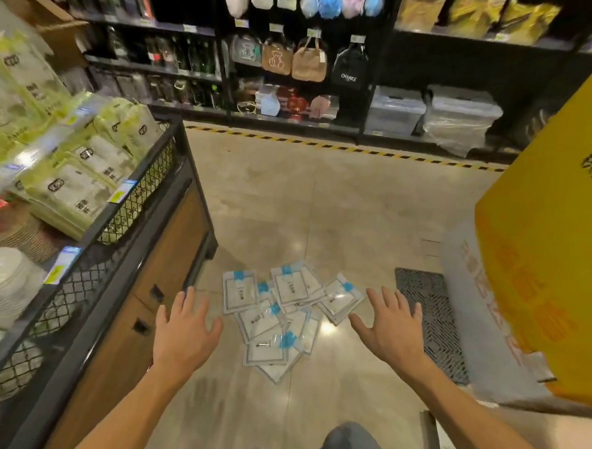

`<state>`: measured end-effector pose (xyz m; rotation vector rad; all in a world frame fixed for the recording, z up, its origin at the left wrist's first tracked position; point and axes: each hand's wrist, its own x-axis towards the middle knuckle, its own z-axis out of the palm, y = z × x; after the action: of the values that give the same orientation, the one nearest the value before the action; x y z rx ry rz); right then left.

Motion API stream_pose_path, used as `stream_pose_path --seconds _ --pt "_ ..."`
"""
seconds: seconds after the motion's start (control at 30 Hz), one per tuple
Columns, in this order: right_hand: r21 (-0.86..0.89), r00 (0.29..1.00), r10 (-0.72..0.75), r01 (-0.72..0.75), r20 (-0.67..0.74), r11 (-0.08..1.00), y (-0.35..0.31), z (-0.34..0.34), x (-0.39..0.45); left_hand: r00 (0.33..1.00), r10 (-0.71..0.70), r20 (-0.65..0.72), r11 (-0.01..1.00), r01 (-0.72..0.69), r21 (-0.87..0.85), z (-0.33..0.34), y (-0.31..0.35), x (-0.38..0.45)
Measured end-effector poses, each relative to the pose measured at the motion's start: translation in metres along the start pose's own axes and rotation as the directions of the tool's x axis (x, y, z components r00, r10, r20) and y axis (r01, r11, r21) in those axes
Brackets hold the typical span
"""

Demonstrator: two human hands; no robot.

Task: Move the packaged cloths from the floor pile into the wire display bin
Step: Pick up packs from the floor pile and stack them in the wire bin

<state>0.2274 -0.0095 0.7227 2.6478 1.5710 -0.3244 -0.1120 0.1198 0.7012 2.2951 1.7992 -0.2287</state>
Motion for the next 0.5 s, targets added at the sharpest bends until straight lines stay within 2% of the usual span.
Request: stream_pose_path --seconds 0.17,0.4,0.5 --pt "-0.025 0.999 0.009 -0.008 0.050 1.000 -0.014 0.009 0.066 1.000 -0.004 0.029 1.000 0.003 0.015 0.004 -0.001 0.067" --pt "-0.065 0.969 -0.057 0.075 0.240 0.995 -0.039 0.037 0.181 0.976 -0.143 0.165 0.989 0.137 0.052 0.019 0.002 0.146" --pt "-0.038 0.960 -0.071 0.084 0.270 0.996 -0.053 0.054 0.225 0.958 -0.192 0.211 0.981 0.179 0.077 0.027 0.002 0.179"
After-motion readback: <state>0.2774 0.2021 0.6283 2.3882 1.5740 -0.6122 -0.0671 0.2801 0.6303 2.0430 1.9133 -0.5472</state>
